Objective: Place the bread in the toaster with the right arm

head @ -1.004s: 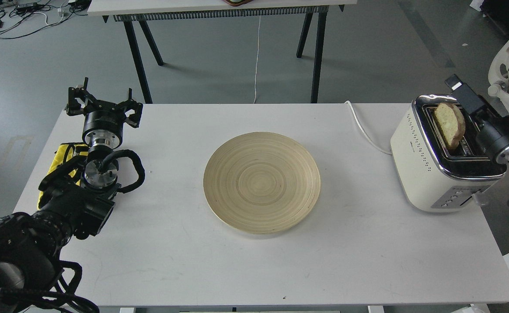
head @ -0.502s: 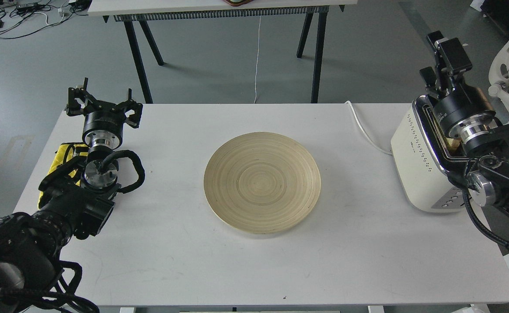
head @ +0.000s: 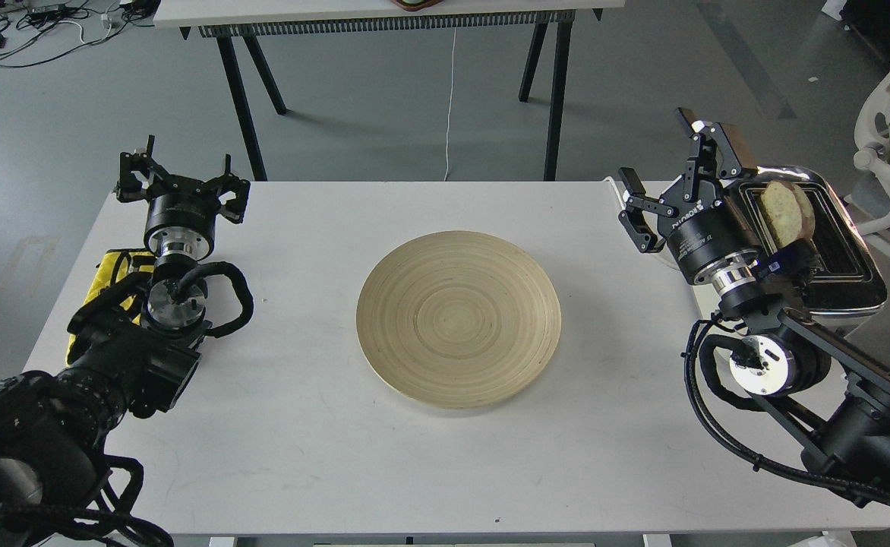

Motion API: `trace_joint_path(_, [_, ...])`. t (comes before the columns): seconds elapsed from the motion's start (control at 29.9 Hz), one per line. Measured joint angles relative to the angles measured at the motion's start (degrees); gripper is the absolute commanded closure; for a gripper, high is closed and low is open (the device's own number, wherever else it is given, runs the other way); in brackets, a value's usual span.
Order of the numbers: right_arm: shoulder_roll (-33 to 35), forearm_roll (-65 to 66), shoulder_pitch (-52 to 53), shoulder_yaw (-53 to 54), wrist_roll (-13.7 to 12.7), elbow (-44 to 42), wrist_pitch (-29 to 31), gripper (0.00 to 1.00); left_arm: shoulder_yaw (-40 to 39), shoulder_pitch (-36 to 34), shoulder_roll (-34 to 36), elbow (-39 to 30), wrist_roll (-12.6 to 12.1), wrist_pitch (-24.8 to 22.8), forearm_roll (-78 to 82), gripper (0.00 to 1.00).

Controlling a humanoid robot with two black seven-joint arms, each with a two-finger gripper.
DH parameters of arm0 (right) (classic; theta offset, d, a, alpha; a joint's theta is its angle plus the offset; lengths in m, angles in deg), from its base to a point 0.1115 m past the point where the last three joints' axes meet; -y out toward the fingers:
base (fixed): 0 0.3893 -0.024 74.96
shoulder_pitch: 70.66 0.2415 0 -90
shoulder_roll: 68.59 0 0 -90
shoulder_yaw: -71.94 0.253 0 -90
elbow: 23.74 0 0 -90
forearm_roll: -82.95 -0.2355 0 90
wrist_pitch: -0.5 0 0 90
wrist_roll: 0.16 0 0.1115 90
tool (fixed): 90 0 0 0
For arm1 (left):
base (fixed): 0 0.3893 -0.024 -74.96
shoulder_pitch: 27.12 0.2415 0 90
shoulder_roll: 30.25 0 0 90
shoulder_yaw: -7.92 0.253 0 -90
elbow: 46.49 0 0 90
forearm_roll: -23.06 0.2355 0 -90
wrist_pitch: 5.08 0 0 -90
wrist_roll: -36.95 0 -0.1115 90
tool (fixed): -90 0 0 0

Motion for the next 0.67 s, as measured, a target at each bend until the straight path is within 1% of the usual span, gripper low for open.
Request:
trace_joint_path(0.07, [-2.2, -1.8, -0.7, 2.4, 0.0, -4.8, 7.0, 0.02, 0.0, 0.0, 0.0, 0.0, 0.0, 0.0, 0.0, 0.0])
trace_joint_path(0.17, [-4.6, -5.1, -0.8, 4.0, 0.0, -12.5, 15.8, 0.02, 0.0, 0.0, 0.0, 0.0, 0.0, 0.0, 0.0, 0.0])
trace_joint_path(0.27, [-6.4, -6.1, -0.4, 4.3, 0.0, -17.3, 21.0, 0.02, 0.0, 0.0, 0.0, 0.0, 0.0, 0.0, 0.0, 0.0])
trace_joint_path(0.37, [-7.4, -6.2, -0.3, 4.3, 0.0, -18.5, 22.4, 0.02, 0.0, 0.0, 0.0, 0.0, 0.0, 0.0, 0.0, 0.0])
trace_joint_path(0.67, [-8.6, -6.5, -0.2, 4.4, 0.0, -18.7, 22.4, 0.02, 0.0, 0.0, 0.0, 0.0, 0.0, 0.0, 0.0, 0.0])
